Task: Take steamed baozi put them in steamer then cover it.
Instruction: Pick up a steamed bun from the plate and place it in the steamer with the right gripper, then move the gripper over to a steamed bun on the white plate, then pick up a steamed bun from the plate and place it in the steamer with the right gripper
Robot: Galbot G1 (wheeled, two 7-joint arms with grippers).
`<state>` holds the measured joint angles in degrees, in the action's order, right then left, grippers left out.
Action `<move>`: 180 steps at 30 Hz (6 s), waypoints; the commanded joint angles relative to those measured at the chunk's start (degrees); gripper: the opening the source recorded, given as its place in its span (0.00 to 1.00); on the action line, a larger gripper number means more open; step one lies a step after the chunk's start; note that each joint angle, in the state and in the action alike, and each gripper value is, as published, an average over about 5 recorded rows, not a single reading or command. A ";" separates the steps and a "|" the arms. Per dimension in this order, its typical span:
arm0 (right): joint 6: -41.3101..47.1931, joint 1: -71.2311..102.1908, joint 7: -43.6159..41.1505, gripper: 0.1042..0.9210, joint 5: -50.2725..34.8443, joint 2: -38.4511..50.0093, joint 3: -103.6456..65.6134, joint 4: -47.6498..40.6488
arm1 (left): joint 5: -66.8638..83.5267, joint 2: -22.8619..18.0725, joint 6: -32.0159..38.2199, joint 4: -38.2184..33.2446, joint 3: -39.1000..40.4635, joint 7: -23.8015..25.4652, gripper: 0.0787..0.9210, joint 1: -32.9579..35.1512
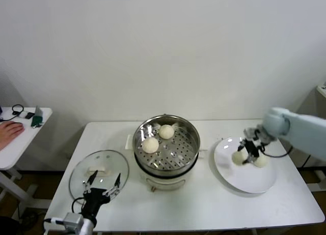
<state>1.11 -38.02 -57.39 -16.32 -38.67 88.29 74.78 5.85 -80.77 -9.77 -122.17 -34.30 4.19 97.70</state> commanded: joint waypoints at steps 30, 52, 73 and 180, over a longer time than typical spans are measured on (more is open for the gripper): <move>-24.89 -1.47 7.67 0.62 21.83 -28.89 1.71 16.69 | 1.21 -0.19 0.12 -1.63 -2.76 -0.13 0.88 1.20; -25.18 -7.73 8.80 0.87 16.35 -20.66 -0.84 11.96 | 0.69 -0.85 0.20 -2.32 -1.90 -0.18 0.88 1.09; 5.91 -8.68 -0.16 0.88 -2.86 12.20 16.14 -2.87 | 0.85 0.05 0.03 -0.83 -1.99 0.01 0.88 -0.56; 15.22 7.02 11.33 0.72 -14.40 -16.17 -7.55 3.27 | 0.91 0.01 -0.98 -0.47 -3.06 0.25 0.88 -1.41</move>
<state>16.14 -32.20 -46.75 -28.58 -54.61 82.78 79.54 6.79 -80.76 -10.75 -122.49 -37.35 4.42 96.27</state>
